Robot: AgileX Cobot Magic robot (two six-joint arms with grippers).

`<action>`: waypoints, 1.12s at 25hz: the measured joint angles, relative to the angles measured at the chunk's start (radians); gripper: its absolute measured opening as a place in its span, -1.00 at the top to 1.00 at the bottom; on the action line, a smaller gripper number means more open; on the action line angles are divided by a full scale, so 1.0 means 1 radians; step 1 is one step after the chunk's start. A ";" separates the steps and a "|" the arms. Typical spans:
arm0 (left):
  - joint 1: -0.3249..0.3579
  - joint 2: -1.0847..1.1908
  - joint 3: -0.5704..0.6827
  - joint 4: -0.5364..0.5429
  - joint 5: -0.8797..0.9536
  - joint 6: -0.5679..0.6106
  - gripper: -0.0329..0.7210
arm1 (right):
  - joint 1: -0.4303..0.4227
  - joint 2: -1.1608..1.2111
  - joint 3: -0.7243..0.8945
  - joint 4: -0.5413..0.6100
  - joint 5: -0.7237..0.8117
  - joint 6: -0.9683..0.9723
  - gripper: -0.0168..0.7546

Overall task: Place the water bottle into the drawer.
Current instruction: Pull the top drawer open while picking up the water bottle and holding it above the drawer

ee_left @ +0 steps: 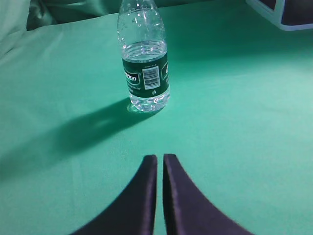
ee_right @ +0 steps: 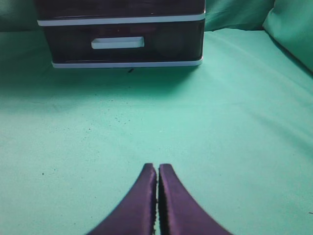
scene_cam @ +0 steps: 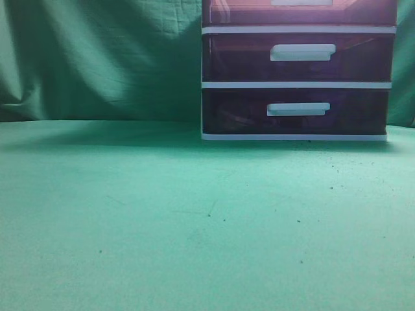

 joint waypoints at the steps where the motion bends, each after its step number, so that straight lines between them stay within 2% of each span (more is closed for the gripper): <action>1: 0.000 0.000 0.000 0.000 0.000 0.000 0.91 | 0.000 0.000 0.000 0.000 0.000 0.000 0.96; 24: 0.000 0.000 0.000 0.000 -0.006 0.000 0.91 | 0.000 0.000 0.000 0.000 0.000 0.000 0.96; 28: 0.000 0.000 0.000 -0.096 -0.110 0.002 0.91 | 0.000 0.000 0.000 0.000 0.000 0.000 0.96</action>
